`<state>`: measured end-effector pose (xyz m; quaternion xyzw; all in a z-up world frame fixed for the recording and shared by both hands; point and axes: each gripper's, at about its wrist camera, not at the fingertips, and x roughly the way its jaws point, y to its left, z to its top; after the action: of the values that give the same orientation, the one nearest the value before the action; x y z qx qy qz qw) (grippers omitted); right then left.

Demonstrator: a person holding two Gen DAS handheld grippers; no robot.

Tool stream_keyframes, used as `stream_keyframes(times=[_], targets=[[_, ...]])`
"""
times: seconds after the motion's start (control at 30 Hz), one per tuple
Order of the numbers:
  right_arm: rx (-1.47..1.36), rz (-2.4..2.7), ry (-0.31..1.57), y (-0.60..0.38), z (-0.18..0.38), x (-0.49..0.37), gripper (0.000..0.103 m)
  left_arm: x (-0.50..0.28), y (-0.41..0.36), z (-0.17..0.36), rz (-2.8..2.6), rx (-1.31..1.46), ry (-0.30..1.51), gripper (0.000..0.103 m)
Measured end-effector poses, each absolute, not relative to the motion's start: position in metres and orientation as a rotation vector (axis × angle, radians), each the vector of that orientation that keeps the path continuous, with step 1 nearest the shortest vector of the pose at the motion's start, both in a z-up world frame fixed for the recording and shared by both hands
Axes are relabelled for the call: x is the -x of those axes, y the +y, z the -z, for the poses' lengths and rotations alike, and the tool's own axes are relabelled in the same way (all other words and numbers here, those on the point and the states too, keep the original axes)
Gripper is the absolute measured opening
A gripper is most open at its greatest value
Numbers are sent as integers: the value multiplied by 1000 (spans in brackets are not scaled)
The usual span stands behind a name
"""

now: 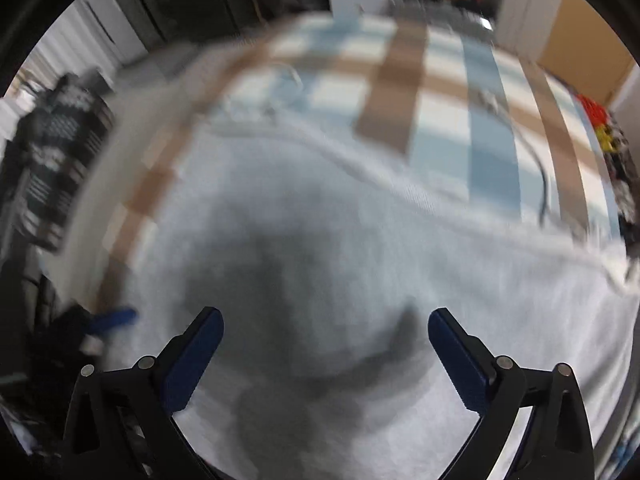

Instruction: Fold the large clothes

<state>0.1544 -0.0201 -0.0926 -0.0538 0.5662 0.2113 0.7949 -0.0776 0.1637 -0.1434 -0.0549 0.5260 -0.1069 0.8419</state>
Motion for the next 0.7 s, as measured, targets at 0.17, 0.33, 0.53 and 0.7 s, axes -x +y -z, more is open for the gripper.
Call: stream_keyframes(times=[0.17,0.33,0.53,0.7], targets=[[121,-451,1286,16,111,-193,103,76,182,139,203,221,1080,91],[229,-311,1428,39,167,-222,103,69,181,141,165,171,1066,91],[272,-333,1378,43,169,-216,103,65,186,146,166,168,1099,91],[-21,-550,1216,-32,114,-181,103,65,187,143,189,195,1082,91]])
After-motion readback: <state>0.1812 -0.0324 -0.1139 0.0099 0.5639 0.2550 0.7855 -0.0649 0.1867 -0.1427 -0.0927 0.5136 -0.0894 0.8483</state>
